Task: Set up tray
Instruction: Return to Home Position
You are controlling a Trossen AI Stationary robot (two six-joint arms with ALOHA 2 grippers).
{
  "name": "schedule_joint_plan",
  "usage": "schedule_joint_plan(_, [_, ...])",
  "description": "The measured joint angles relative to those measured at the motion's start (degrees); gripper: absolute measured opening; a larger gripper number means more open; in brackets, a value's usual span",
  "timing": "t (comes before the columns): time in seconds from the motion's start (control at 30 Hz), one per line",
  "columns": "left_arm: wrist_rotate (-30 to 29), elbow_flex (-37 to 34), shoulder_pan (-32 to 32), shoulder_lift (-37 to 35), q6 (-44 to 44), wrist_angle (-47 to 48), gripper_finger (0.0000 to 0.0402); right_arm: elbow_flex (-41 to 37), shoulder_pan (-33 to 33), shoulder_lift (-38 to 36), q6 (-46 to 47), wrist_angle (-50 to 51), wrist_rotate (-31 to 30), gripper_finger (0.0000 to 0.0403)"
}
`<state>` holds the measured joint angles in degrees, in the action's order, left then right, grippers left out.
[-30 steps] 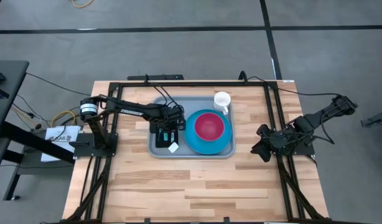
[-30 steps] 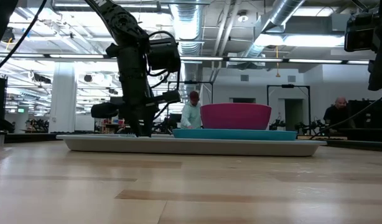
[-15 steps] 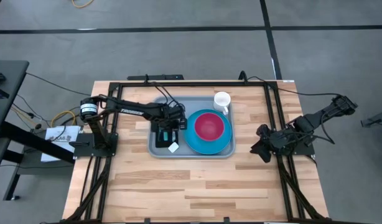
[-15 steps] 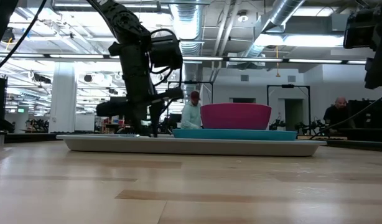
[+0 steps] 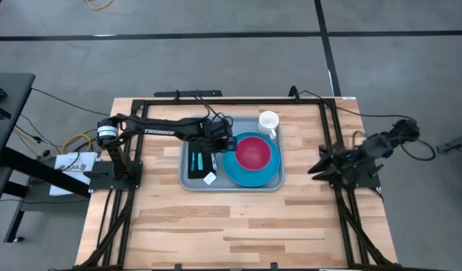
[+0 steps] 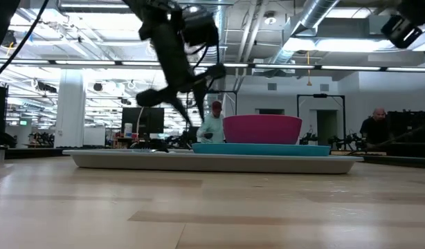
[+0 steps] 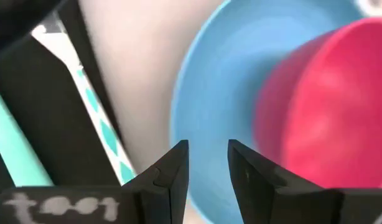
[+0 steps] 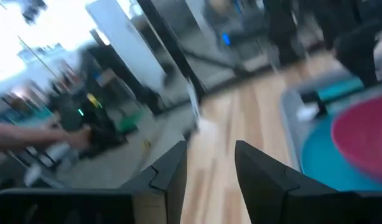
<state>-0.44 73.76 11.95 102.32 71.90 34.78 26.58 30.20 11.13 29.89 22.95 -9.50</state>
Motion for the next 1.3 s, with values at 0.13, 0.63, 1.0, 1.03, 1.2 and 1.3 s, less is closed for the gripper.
schedule_joint_plan(0.13, [-4.2, 6.6, -1.0, 0.0, -0.2, 4.6, 0.0098, -4.4, 0.0, -9.6, -2.8, -6.7, 0.2, 0.0127])
schedule_joint_plan(0.63, [-30.1, 33.7, -8.8, 0.0, -7.1, 8.3, 0.0098, -19.6, 0.2, -10.9, -18.5, -43.4, 12.7, 0.0127])
schedule_joint_plan(1.0, [-40.6, 39.2, -16.3, 0.0, -8.8, 8.4, 0.0098, -26.1, 0.2, -10.9, -20.5, -47.2, 15.6, 0.0127])
schedule_joint_plan(1.03, [-40.7, 39.2, -16.9, 0.0, -9.2, 8.4, 0.0098, -26.1, 0.2, -11.0, -20.5, -45.3, 15.7, 0.0127])
schedule_joint_plan(1.2, [-42.1, 39.2, -19.8, 0.0, -10.6, 8.1, 0.0098, -26.1, 0.2, -10.9, -21.4, -35.4, 17.0, 0.0127])
schedule_joint_plan(1.3, [-44.7, 39.2, -21.5, 0.0, -10.5, 7.8, 0.0098, -26.1, -0.1, -10.9, -23.0, -30.8, 17.1, 0.0127])
